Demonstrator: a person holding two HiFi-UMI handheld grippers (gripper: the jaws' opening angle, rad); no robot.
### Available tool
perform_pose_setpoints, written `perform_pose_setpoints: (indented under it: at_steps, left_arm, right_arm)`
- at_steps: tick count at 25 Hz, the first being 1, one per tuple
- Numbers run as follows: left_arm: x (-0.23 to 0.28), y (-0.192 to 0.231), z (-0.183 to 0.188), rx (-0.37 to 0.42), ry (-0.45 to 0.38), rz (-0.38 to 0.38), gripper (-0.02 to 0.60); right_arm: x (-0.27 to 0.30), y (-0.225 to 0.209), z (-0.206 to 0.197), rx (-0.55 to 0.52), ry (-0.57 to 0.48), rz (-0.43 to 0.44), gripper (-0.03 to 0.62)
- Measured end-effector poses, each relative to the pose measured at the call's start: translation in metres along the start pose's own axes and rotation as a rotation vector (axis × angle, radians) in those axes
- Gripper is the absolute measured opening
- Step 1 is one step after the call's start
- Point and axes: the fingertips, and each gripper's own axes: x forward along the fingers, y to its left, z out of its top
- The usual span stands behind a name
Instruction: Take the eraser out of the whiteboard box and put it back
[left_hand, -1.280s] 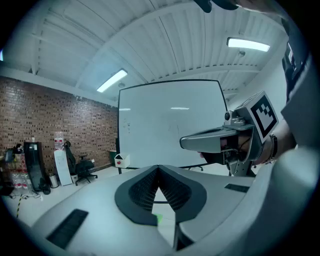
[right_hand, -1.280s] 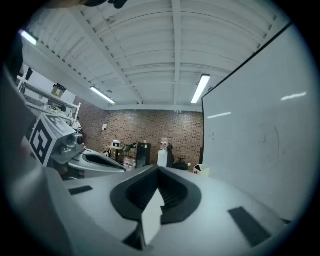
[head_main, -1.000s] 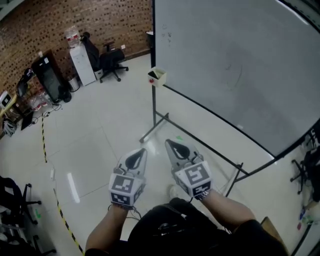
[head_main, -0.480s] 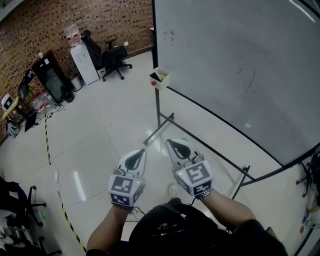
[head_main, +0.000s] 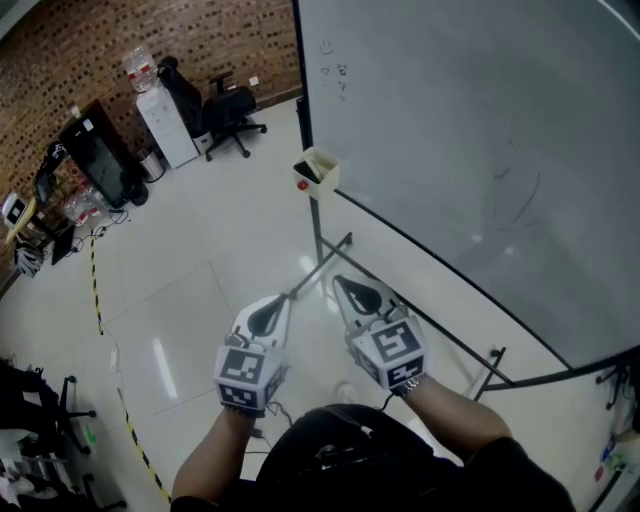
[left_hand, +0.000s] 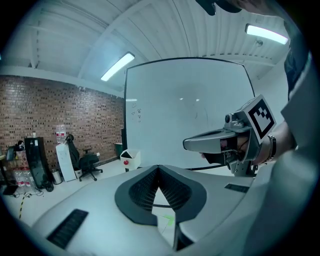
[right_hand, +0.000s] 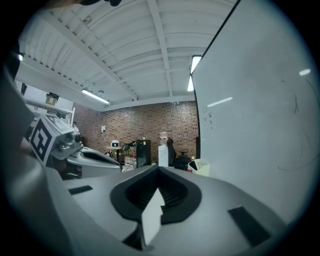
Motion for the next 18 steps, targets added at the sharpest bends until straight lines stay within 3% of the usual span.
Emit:
perform_pose_setpoints:
  at_steps: [7,18]
  left_arm:
    - [0.047,0.016,0.012,0.008,0.008,0.029,0.0]
    - [0.091,0.045,0.014,-0.003,0.006,0.022,0.0]
  right_arm:
    - [0.033,-0.04,0.001,0.011,-0.005,0.031,0.028]
    - [0.071,-0.067,0.0,0.006,0.019,0.026,0.029]
